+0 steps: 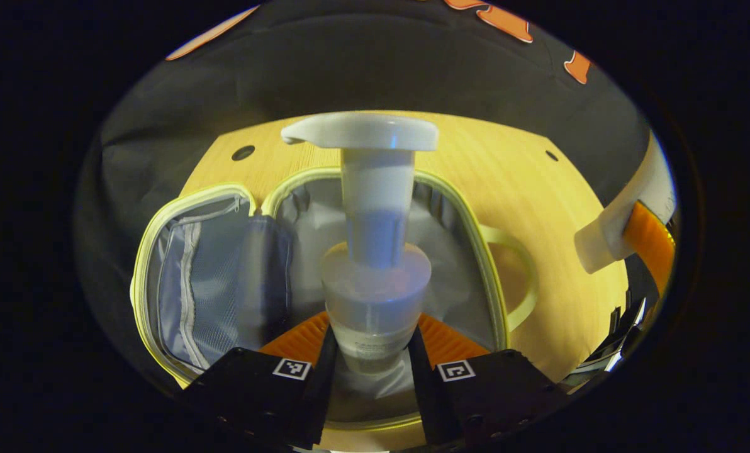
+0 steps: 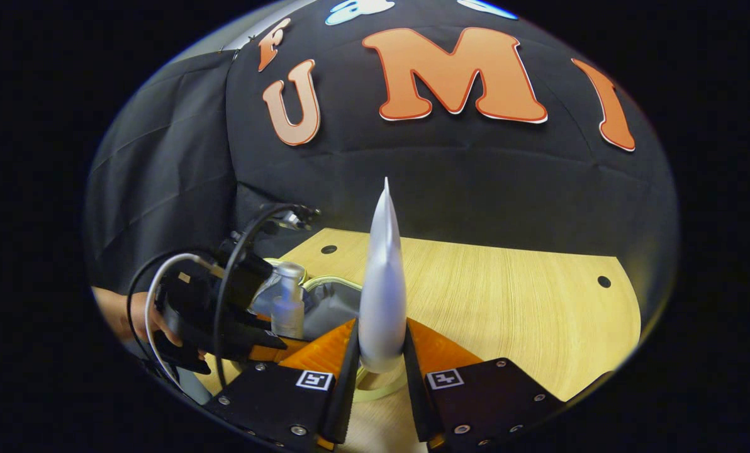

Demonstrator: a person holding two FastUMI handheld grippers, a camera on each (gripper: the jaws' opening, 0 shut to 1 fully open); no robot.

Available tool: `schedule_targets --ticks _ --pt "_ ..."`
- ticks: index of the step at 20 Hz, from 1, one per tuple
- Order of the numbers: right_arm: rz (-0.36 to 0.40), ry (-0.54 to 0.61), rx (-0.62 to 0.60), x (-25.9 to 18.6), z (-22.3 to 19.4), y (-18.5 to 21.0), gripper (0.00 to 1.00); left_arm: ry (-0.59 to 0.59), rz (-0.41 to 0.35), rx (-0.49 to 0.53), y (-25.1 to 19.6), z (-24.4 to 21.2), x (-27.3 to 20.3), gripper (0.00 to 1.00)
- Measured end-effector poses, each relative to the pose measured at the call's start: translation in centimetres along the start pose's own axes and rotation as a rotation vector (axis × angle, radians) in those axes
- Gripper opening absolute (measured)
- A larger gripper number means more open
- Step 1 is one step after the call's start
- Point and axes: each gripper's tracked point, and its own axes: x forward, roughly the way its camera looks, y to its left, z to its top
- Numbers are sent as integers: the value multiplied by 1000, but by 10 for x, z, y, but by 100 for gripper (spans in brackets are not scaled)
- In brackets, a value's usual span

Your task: First open the suitcase, pack the skin care products into it, and then close the suitcase.

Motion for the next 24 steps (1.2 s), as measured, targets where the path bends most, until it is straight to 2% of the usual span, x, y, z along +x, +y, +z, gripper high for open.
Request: schedule_targets --ticks 4,6,12,18,20,23,24 --pt "13 27 11 4 -9 3 40 101 24 -39 6 -18 12 58" --pt "18 39 22 4 -13 4 40 142 63 -33 17 -27 16 58" --pt "35 84 47 13 -25 8 40 169 107 -92 30 -36 33 59" --pt "56 150 66 29 -42 19 40 49 95 -108 31 -21 24 66" --pt "68 174 78 33 -49 24 41 1 82 -111 31 -15 13 70" --pt "97 218 103 38 -61 36 40 -58 58 -117 35 -8 -3 84" --pt "103 236 113 38 -66 41 41 -86 61 -115 38 -5 -9 84"
